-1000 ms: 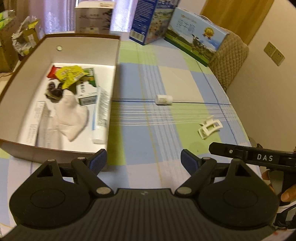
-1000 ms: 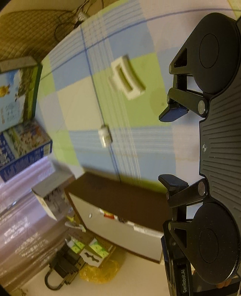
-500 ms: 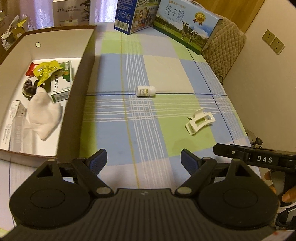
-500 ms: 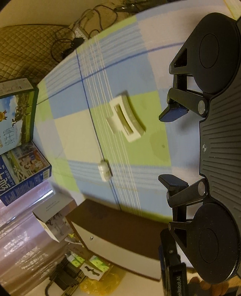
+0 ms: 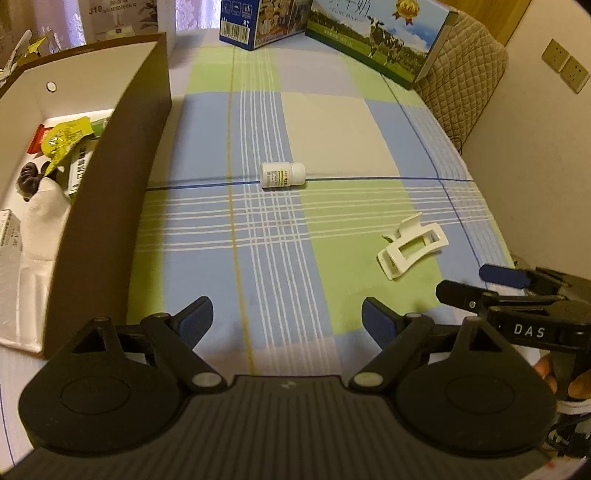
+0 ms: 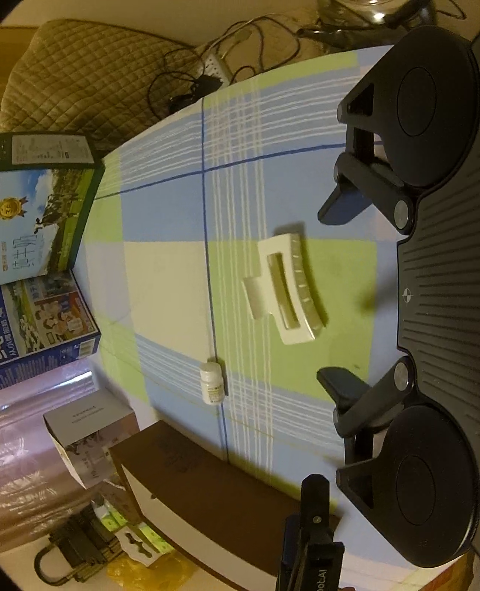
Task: Organize objects
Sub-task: 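Move both tools back toward the white bottle and white hair clip, then grasp the white pill bottle with the left tool while the right tool grasps the hair clip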
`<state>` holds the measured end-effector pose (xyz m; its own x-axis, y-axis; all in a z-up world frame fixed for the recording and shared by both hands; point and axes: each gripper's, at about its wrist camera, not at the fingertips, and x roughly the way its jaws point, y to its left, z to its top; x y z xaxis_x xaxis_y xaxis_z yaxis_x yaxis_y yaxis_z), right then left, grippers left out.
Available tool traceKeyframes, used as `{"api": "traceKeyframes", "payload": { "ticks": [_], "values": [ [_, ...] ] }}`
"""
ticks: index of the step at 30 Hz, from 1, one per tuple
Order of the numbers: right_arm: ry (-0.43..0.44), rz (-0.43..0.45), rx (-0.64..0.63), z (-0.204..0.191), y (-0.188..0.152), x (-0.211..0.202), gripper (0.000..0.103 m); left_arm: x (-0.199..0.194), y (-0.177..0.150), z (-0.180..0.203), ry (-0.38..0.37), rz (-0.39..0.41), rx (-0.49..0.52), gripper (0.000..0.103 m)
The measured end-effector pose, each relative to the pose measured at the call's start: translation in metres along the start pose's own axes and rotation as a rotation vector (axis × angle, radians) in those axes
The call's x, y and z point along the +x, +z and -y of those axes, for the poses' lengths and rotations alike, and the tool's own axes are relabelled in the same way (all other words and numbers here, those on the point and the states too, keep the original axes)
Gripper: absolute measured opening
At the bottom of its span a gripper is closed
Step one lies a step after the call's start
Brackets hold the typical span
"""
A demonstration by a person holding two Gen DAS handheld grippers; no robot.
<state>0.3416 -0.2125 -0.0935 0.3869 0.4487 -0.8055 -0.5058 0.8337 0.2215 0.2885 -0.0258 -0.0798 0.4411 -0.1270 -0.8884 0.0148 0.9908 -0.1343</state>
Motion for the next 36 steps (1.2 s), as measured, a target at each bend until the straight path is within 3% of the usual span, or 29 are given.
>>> {"api": "traceKeyframes", "payload": {
  "ticks": [10,20,21,36],
  "values": [
    [0.000,-0.027,-0.128,-0.003,0.014,0.042,0.088,0.031,0.011,0.000,0.040,-0.042,-0.014,0.086],
    [-0.075,-0.040,-0.246,-0.009,0.016,0.065,0.087,0.053,0.022,-0.004,0.066,-0.064,-0.026,0.086],
    [-0.077,-0.042,-0.246,-0.008,0.017,0.066,0.083,0.055,0.023,-0.004,0.068,-0.067,-0.027,0.086],
    [-0.213,0.033,-0.061,0.051,0.041,0.064,0.083,0.092,0.061,0.003,0.050,-0.044,-0.008,0.086]
  ]
}}
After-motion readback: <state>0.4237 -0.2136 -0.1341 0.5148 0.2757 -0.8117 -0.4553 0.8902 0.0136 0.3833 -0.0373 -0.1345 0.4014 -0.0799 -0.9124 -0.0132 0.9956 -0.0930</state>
